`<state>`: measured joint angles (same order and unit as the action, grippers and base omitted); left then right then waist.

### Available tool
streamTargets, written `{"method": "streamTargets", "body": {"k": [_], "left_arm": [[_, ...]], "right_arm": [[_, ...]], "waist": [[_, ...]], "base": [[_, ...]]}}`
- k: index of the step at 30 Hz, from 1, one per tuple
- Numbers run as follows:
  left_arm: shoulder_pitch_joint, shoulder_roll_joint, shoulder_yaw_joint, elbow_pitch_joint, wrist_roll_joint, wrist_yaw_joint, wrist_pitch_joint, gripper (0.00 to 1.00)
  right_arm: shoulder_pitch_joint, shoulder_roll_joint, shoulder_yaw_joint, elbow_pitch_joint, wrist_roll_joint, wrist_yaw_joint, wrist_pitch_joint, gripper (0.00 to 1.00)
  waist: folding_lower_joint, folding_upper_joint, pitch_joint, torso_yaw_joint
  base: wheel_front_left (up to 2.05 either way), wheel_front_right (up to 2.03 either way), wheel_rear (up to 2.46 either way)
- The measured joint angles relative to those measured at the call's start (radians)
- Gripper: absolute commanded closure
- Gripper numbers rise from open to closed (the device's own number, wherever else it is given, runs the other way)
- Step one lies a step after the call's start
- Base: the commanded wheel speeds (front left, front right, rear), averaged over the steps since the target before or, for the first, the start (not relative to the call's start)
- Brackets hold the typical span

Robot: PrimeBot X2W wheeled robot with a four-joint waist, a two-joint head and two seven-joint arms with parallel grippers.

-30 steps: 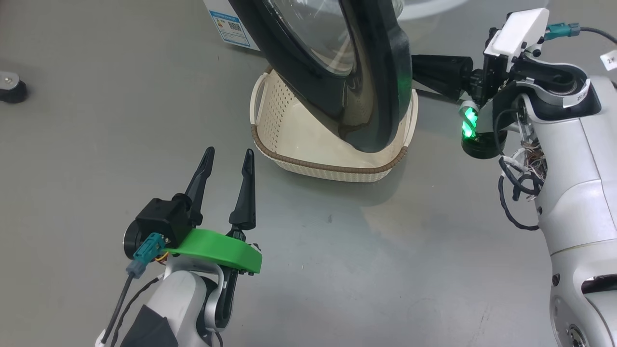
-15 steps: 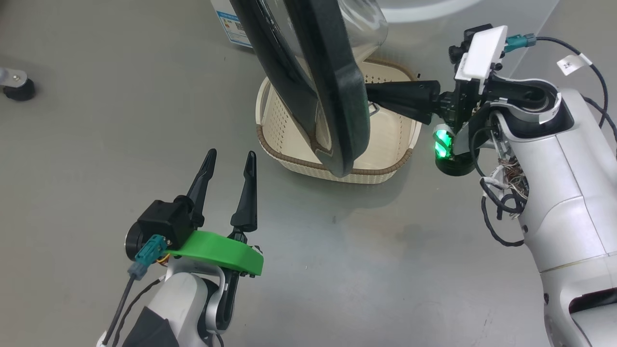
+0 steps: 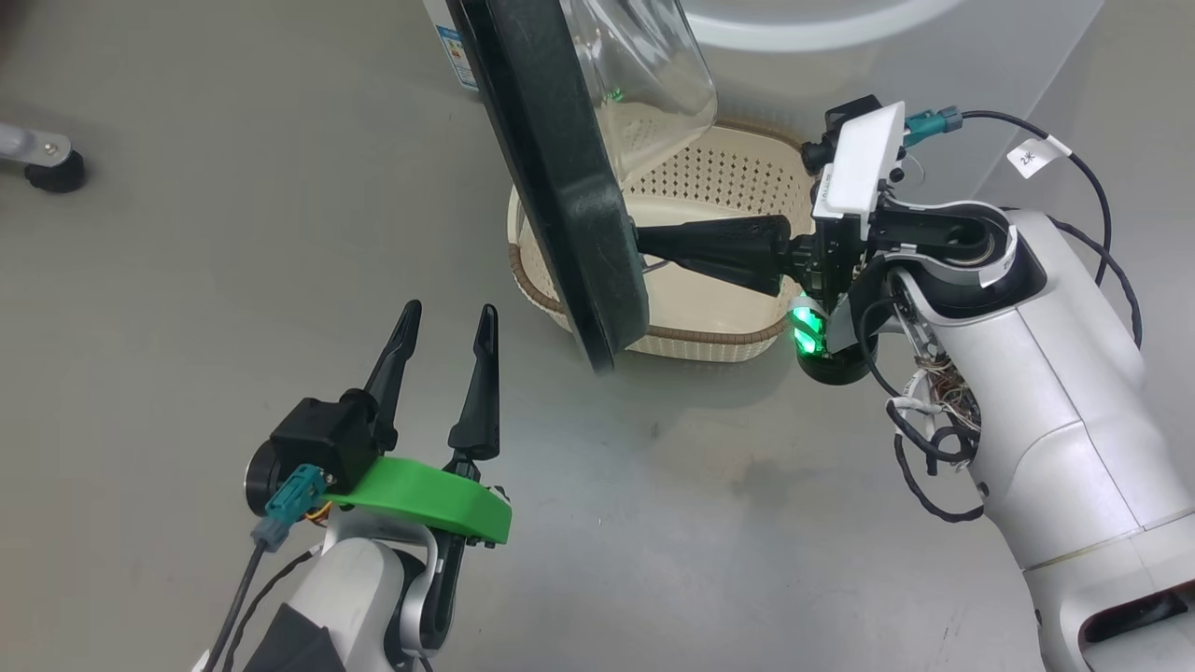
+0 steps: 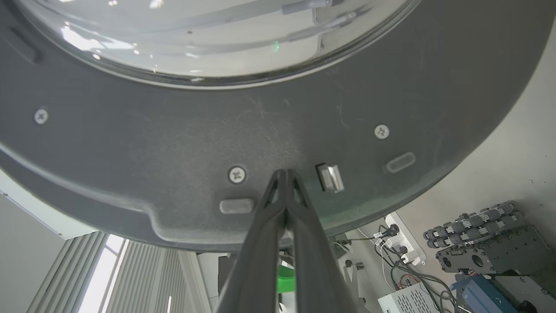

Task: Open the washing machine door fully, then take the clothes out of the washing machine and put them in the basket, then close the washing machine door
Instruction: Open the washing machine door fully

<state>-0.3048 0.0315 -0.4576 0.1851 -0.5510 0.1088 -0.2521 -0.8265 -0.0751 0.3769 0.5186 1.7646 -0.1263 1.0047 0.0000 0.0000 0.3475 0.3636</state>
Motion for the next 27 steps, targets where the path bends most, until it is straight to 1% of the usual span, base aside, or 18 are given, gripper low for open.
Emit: {"method": "streamTargets", "body": {"k": [9,13,15,18,21,25,26,27], "left_arm": [[0.005,0.000,0.011,0.002,0.005,0.000,0.000,0.00],[0.020,0.000,0.029,0.008,0.016,0.000,0.000,0.00],[0.026,0.001,0.041,0.010,0.018,0.000,0.000,0.00],[0.028,0.001,0.050,0.016,0.026,0.000,0.000,0.00],[0.029,0.001,0.059,0.023,0.028,0.000,0.000,0.00],[0.038,0.001,0.076,0.029,0.042,0.000,0.000,0.00],[0.043,0.001,0.081,0.031,0.045,0.000,0.000,0.00],[0.048,0.001,0.089,0.033,0.048,0.000,0.000,0.00]], "right_arm": [[0.022,0.001,0.023,-0.012,0.005,0.000,-0.060,1.00],[0.033,0.005,0.011,-0.015,-0.032,0.005,-0.127,1.00],[0.036,0.002,0.014,-0.021,-0.088,0.035,-0.165,1.00],[0.043,-0.022,0.014,-0.035,-0.146,0.086,-0.223,1.00],[0.074,-0.074,0.009,-0.049,-0.224,0.143,-0.308,1.00],[0.115,-0.159,0.037,-0.075,-0.394,0.232,-0.433,1.00],[0.126,-0.175,0.046,-0.083,-0.435,0.244,-0.466,1.00],[0.138,-0.189,0.056,-0.091,-0.474,0.249,-0.497,1.00]], "waist": [[0.0000,0.0000,-0.017,-0.007],[0.0000,0.0000,-0.037,-0.019],[0.0000,0.0000,-0.047,-0.028],[0.0000,0.0000,-0.065,-0.044],[0.0000,0.0000,-0.088,-0.060],[0.0000,0.0000,-0.120,-0.085],[0.0000,0.0000,-0.129,-0.092],[0.0000,0.0000,-0.136,-0.099]], "base": [[0.00,0.00,0.00],[0.00,0.00,0.00],[0.00,0.00,0.00],[0.00,0.00,0.00],[0.00,0.00,0.00],[0.00,0.00,0.00],[0.00,0.00,0.00],[0.00,0.00,0.00]]}}
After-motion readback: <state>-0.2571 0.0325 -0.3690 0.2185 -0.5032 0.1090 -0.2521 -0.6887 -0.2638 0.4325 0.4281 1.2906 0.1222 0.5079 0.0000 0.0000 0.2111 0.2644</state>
